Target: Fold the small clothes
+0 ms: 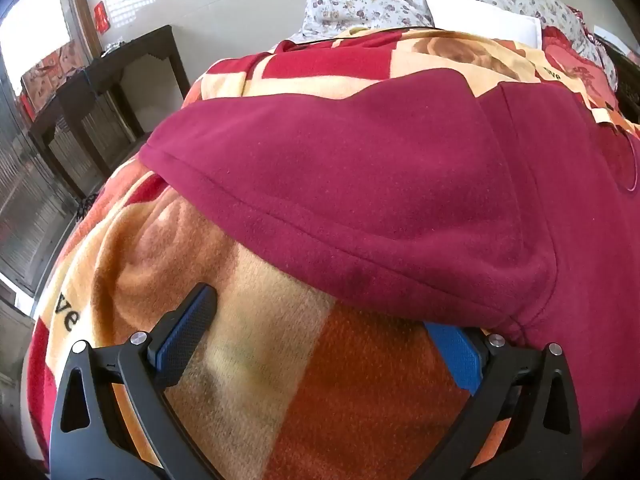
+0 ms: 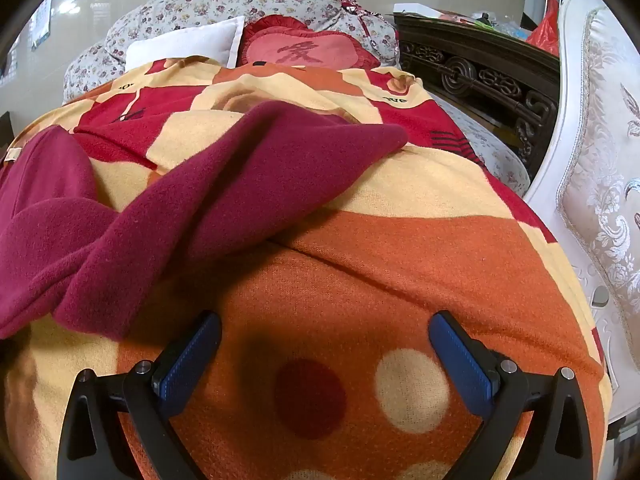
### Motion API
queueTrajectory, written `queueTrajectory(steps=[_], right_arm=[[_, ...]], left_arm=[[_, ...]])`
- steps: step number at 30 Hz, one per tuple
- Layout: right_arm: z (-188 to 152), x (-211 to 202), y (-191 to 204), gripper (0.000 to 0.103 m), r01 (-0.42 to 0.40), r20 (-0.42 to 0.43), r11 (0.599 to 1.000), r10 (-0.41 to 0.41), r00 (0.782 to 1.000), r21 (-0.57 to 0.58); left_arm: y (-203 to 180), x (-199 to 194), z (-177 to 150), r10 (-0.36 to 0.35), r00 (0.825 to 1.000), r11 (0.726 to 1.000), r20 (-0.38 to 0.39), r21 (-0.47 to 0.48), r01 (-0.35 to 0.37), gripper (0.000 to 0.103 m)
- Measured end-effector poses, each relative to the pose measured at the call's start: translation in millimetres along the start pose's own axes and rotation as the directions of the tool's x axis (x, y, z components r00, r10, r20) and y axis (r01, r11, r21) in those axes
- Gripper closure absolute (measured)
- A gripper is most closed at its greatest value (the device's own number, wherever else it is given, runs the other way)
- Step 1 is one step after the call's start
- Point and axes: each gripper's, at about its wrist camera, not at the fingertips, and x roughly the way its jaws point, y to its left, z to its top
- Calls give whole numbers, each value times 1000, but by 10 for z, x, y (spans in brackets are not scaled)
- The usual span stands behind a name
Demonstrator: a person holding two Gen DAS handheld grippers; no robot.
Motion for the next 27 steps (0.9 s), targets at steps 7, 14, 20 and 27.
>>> queueTrajectory(steps=[7, 14, 20, 27], right_arm=[[1, 1, -1, 0, -1, 0, 1000, 1, 1000, -1], [-4, 1, -7, 0, -2, 0, 1000, 2, 1000, -1], [7, -13, 20, 0, 10, 0, 1000, -10, 1000, -8], [40, -34, 59, 0, 23, -28, 1000, -23, 999, 10]], left_arm=[[2, -18, -7, 5, 1000, 1000, 9, 2, -5, 1], [11, -16, -29, 16, 1000, 1000, 3, -2, -16, 1], [4, -62, 17, 11, 996, 1000, -92, 10, -10, 1], [-186, -513, -219, -17, 997, 999, -80, 34, 20, 1]])
